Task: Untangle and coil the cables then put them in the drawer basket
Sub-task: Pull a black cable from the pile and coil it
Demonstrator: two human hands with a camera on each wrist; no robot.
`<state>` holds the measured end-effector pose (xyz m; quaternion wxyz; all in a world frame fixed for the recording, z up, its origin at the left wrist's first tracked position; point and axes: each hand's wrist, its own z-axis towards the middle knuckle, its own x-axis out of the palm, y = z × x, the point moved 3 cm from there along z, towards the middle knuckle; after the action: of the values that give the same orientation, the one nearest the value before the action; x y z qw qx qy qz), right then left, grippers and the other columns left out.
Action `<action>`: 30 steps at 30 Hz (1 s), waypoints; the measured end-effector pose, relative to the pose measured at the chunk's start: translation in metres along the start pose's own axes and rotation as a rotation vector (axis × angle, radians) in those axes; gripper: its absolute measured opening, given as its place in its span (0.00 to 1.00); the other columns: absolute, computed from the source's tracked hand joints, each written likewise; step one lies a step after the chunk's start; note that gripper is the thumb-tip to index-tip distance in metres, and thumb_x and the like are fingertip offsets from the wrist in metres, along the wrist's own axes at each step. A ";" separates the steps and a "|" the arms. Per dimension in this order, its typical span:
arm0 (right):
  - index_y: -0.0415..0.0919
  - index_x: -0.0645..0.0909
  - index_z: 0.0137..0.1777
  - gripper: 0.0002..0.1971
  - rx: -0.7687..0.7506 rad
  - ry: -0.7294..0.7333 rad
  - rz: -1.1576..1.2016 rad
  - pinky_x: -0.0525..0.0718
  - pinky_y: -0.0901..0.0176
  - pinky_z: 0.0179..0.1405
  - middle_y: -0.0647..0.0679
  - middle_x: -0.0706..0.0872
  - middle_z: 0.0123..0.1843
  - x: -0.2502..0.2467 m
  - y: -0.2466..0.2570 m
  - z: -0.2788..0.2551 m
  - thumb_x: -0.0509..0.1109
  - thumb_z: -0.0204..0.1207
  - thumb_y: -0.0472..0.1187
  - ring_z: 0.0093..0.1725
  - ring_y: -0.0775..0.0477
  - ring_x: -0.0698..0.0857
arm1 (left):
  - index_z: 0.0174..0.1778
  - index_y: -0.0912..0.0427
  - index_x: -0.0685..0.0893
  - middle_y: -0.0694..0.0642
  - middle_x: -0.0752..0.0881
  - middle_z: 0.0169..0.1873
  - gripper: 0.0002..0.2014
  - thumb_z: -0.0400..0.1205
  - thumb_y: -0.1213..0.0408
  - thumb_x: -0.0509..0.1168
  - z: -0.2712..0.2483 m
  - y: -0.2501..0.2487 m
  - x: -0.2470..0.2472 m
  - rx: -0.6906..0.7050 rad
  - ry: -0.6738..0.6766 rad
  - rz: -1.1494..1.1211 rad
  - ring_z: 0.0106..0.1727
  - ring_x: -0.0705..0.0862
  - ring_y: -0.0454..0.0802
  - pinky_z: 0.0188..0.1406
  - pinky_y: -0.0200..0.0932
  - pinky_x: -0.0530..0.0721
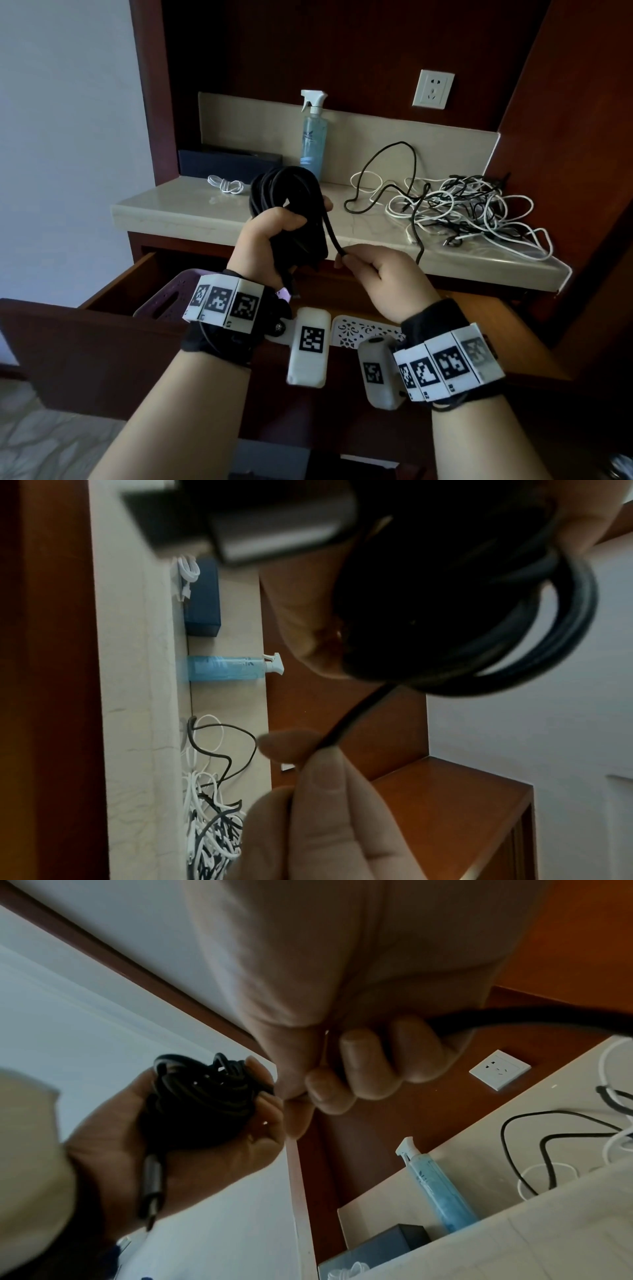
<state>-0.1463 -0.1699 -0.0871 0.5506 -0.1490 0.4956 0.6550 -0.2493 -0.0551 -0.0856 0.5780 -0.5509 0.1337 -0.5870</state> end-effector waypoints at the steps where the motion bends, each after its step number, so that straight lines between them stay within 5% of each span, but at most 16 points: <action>1: 0.51 0.84 0.47 0.10 -0.003 0.002 -0.002 0.71 0.73 0.41 0.65 0.81 0.38 0.001 0.000 0.000 0.60 0.82 0.43 0.43 0.60 0.78 | 0.37 0.56 0.92 0.52 0.87 0.38 0.17 0.66 0.63 0.57 0.001 0.001 0.000 0.001 -0.016 -0.029 0.40 0.83 0.48 0.41 0.40 0.81; 3: 0.49 0.85 0.50 0.11 0.000 0.005 -0.003 0.68 0.77 0.37 0.67 0.75 0.30 0.003 -0.002 0.001 0.60 0.82 0.43 0.36 0.66 0.75 | 0.38 0.60 0.91 0.55 0.87 0.39 0.15 0.67 0.66 0.57 0.002 0.001 0.004 0.027 -0.029 -0.132 0.44 0.86 0.50 0.58 0.50 0.81; 5: 0.48 0.84 0.51 0.11 0.018 0.019 -0.005 0.68 0.76 0.35 0.66 0.73 0.26 0.004 -0.006 0.000 0.59 0.83 0.43 0.32 0.68 0.73 | 0.44 0.66 0.85 0.58 0.85 0.40 0.14 0.68 0.69 0.58 0.005 0.001 0.006 0.076 -0.069 -0.230 0.45 0.87 0.52 0.64 0.59 0.81; 8: 0.52 0.82 0.45 0.11 0.064 0.058 -0.023 0.69 0.73 0.37 0.66 0.79 0.31 -0.001 -0.013 -0.001 0.59 0.83 0.44 0.36 0.66 0.77 | 0.47 0.68 0.80 0.57 0.84 0.39 0.13 0.68 0.68 0.60 0.009 -0.004 -0.003 0.135 -0.168 -0.243 0.41 0.85 0.51 0.55 0.54 0.86; 11: 0.54 0.81 0.41 0.10 0.091 0.068 -0.101 0.71 0.63 0.44 0.56 0.87 0.44 -0.018 -0.019 0.001 0.60 0.81 0.47 0.46 0.54 0.81 | 0.43 0.64 0.82 0.53 0.86 0.35 0.10 0.69 0.64 0.63 0.011 -0.010 -0.021 0.140 -0.259 -0.119 0.37 0.86 0.49 0.50 0.44 0.79; 14: 0.51 0.83 0.43 0.11 0.121 0.071 -0.181 0.72 0.59 0.44 0.52 0.87 0.46 -0.036 -0.023 0.004 0.61 0.81 0.49 0.46 0.51 0.81 | 0.42 0.62 0.83 0.54 0.84 0.35 0.11 0.68 0.61 0.65 0.012 -0.015 -0.029 0.135 -0.323 0.011 0.37 0.85 0.52 0.36 0.37 0.82; 17: 0.49 0.85 0.45 0.12 0.111 0.015 -0.259 0.75 0.57 0.52 0.52 0.88 0.45 -0.051 -0.028 0.009 0.62 0.80 0.52 0.48 0.50 0.81 | 0.40 0.61 0.84 0.53 0.85 0.34 0.11 0.66 0.60 0.69 0.015 -0.018 -0.033 0.165 -0.415 0.140 0.34 0.86 0.52 0.36 0.41 0.80; 21: 0.47 0.86 0.44 0.10 -0.054 -0.079 -0.332 0.71 0.53 0.58 0.57 0.85 0.41 -0.059 -0.023 0.020 0.64 0.79 0.47 0.46 0.50 0.80 | 0.46 0.67 0.80 0.49 0.86 0.25 0.18 0.65 0.60 0.71 0.020 -0.019 -0.024 0.240 -0.453 0.285 0.29 0.86 0.49 0.44 0.51 0.77; 24: 0.45 0.88 0.43 0.10 -0.246 -0.112 -0.280 0.74 0.47 0.56 0.58 0.82 0.38 -0.060 -0.012 0.025 0.65 0.78 0.46 0.44 0.49 0.79 | 0.60 0.73 0.74 0.48 0.85 0.23 0.31 0.65 0.61 0.73 0.025 -0.015 -0.009 0.271 -0.427 0.376 0.26 0.86 0.45 0.34 0.46 0.85; 26: 0.46 0.88 0.42 0.13 -0.343 -0.074 -0.247 0.73 0.50 0.51 0.54 0.85 0.38 -0.059 -0.008 0.025 0.62 0.75 0.49 0.43 0.47 0.80 | 0.57 0.70 0.75 0.48 0.84 0.22 0.29 0.65 0.58 0.72 0.027 -0.013 -0.002 0.254 -0.408 0.435 0.26 0.86 0.44 0.28 0.43 0.84; 30: 0.48 0.87 0.41 0.18 -0.482 0.030 -0.138 0.71 0.56 0.45 0.55 0.82 0.34 -0.059 -0.001 0.023 0.57 0.75 0.54 0.40 0.52 0.77 | 0.52 0.66 0.79 0.55 0.84 0.34 0.25 0.67 0.53 0.76 0.031 -0.011 -0.003 0.193 -0.431 0.469 0.30 0.85 0.47 0.32 0.43 0.82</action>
<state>-0.1163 -0.1850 -0.0334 0.5349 -0.3194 0.3218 0.7130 -0.2308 -0.0346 -0.0672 0.7618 -0.5593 0.0754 -0.3181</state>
